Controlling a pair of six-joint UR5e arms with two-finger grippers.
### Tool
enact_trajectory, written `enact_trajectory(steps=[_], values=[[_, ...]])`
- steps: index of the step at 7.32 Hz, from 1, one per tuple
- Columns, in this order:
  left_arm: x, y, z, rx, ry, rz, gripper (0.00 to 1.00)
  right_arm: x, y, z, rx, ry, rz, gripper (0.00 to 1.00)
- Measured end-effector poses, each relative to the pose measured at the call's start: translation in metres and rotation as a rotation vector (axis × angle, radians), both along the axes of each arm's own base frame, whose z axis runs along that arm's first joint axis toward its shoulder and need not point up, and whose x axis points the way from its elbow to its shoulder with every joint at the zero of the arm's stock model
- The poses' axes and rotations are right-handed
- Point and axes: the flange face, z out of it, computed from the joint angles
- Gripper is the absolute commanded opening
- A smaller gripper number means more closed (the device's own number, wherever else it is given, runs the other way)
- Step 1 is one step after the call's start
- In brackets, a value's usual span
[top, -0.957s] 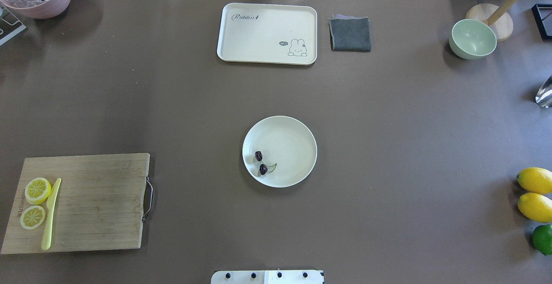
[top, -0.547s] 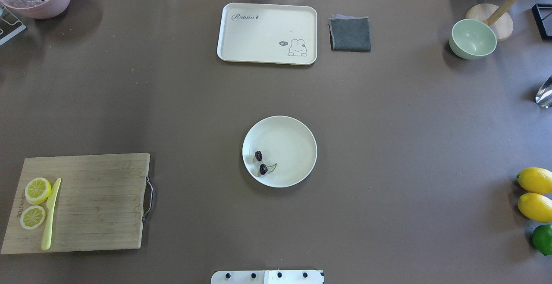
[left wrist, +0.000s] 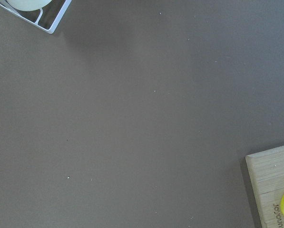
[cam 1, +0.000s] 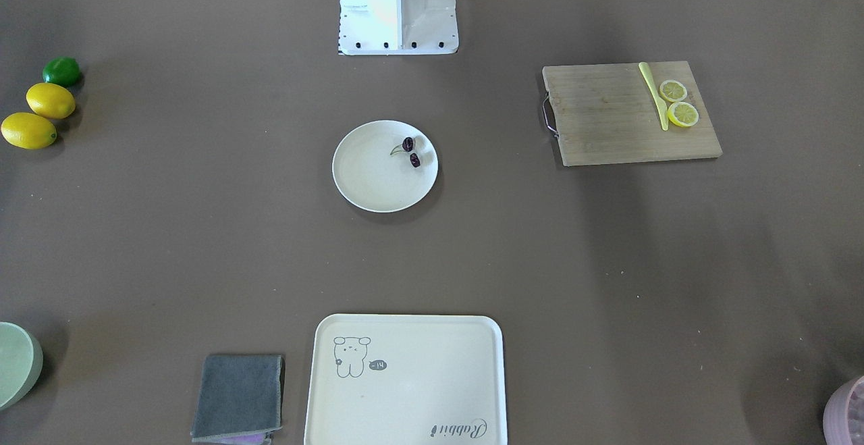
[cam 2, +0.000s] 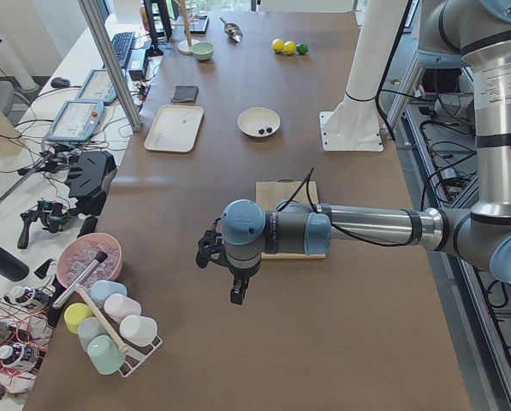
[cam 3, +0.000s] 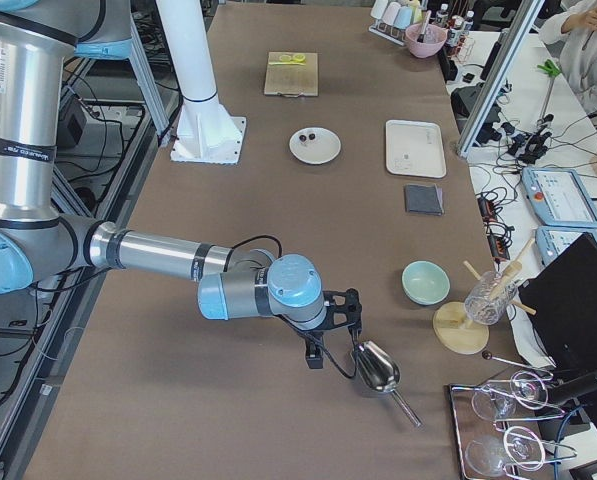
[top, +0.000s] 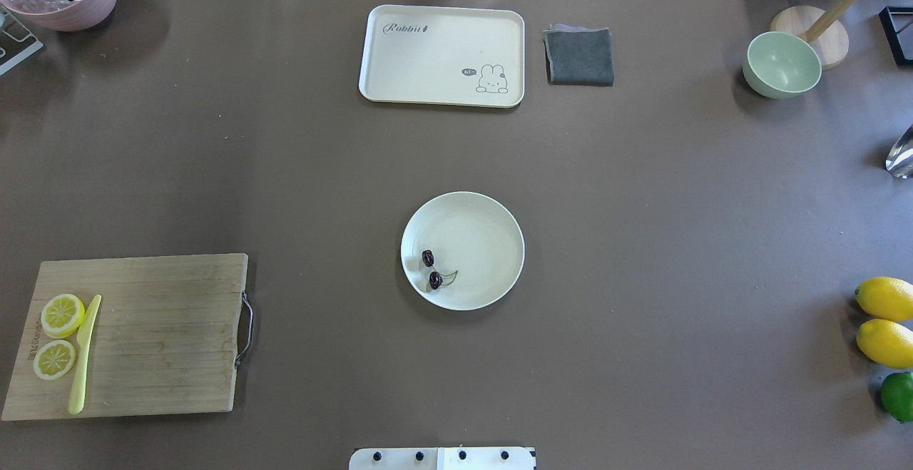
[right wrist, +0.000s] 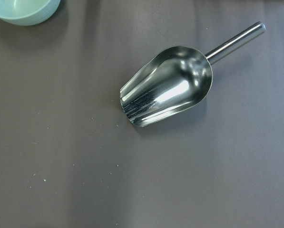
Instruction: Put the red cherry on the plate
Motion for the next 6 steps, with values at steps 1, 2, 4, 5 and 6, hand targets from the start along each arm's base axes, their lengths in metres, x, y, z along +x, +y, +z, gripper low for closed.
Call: enact_trajectory(steps=[1,2,4,5,6], values=[[0.0001,-0.0007,0.0001,0.0,0.0,0.0,0.98,0.0,-0.0006,-0.0005,0.001,0.001,0.0,1.0],[0.0001,-0.0006,-0.0012,0.003,0.0,-0.001,0.98,0.0,-0.0015,-0.0016,0.003,0.002,0.0,1.0],[-0.0001,0.0,-0.0022,0.004,0.0,-0.002,0.98,-0.0008,-0.0039,-0.0036,0.008,0.004,-0.002,1.0],[0.0,0.0002,-0.0011,0.002,0.0,-0.002,0.98,-0.0016,-0.0056,-0.0048,0.01,0.005,-0.004,1.0],[0.0001,0.0004,-0.0003,0.0,0.0,-0.002,0.98,-0.0026,-0.0073,-0.006,0.012,0.006,-0.006,1.0]])
